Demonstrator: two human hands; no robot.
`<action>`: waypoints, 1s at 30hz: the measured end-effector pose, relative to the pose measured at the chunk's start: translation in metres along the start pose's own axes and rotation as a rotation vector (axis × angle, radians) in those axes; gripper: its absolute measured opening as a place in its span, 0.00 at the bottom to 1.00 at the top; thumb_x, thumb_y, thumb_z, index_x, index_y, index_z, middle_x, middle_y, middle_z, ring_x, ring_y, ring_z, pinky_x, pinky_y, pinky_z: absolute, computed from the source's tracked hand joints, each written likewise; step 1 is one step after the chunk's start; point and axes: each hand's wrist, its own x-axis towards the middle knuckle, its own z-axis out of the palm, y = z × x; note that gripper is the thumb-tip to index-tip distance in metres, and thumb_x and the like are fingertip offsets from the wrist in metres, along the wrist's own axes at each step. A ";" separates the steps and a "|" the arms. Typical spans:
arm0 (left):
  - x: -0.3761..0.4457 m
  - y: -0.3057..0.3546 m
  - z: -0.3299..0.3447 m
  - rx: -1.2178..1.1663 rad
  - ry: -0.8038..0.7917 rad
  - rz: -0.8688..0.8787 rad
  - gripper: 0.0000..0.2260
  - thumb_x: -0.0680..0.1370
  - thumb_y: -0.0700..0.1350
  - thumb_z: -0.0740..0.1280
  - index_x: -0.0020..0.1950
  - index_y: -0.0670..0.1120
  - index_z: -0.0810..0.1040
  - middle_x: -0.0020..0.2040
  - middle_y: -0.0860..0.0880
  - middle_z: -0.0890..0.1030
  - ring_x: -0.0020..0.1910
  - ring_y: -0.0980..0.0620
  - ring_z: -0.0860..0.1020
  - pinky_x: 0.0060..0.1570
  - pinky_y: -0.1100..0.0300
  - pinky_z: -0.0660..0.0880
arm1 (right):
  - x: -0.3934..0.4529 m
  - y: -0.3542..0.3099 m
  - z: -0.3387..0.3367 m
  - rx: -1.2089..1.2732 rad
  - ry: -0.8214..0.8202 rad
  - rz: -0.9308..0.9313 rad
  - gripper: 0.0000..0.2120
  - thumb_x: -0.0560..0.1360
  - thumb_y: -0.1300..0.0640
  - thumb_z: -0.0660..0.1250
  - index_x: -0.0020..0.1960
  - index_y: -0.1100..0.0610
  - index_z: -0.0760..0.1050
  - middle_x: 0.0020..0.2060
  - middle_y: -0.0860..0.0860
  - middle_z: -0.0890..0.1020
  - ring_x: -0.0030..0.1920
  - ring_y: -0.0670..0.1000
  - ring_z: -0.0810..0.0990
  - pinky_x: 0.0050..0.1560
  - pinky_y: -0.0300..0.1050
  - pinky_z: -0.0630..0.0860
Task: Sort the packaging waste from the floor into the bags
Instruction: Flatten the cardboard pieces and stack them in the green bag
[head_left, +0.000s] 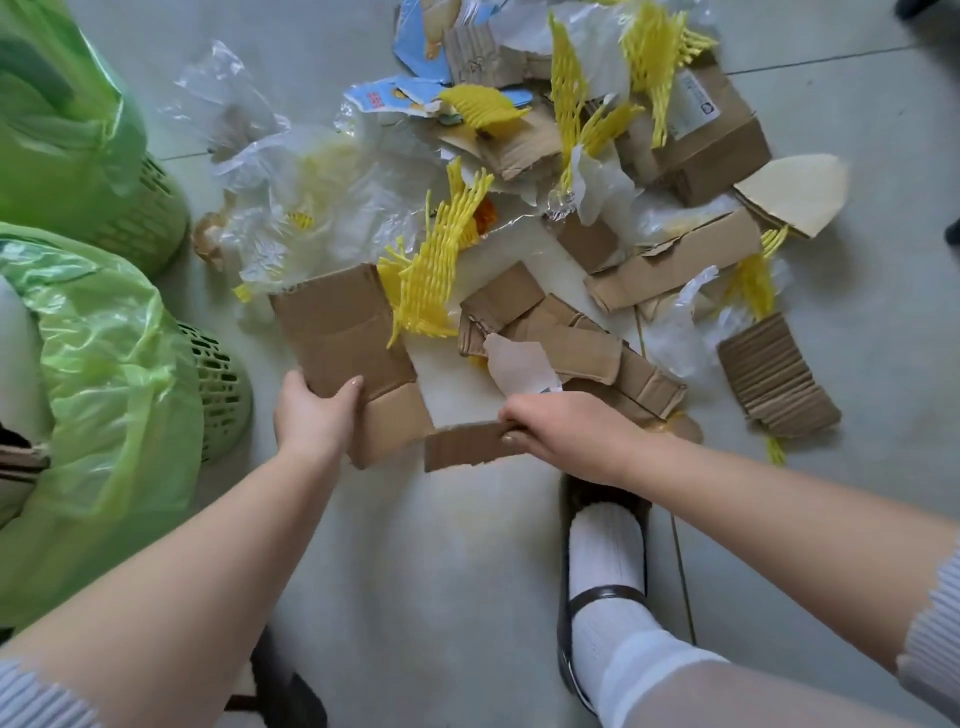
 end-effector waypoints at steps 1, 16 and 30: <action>-0.008 0.001 -0.007 -0.029 0.019 0.013 0.14 0.72 0.47 0.70 0.54 0.43 0.74 0.53 0.44 0.80 0.53 0.43 0.78 0.56 0.48 0.75 | -0.004 -0.004 -0.005 0.114 0.117 0.044 0.09 0.78 0.53 0.59 0.55 0.55 0.72 0.48 0.50 0.79 0.48 0.53 0.77 0.44 0.47 0.72; -0.045 0.072 0.011 0.527 -0.497 0.965 0.10 0.72 0.47 0.71 0.47 0.41 0.81 0.51 0.45 0.78 0.52 0.46 0.75 0.51 0.58 0.70 | -0.081 0.071 -0.017 0.513 0.583 0.685 0.13 0.72 0.49 0.69 0.53 0.54 0.76 0.45 0.51 0.80 0.49 0.53 0.78 0.50 0.46 0.74; -0.028 0.117 0.078 1.324 -0.587 1.411 0.22 0.72 0.61 0.65 0.64 0.54 0.72 0.69 0.50 0.67 0.72 0.48 0.59 0.68 0.52 0.59 | -0.068 0.095 -0.019 0.375 0.540 0.656 0.11 0.72 0.51 0.69 0.49 0.57 0.76 0.44 0.50 0.75 0.46 0.49 0.74 0.46 0.40 0.65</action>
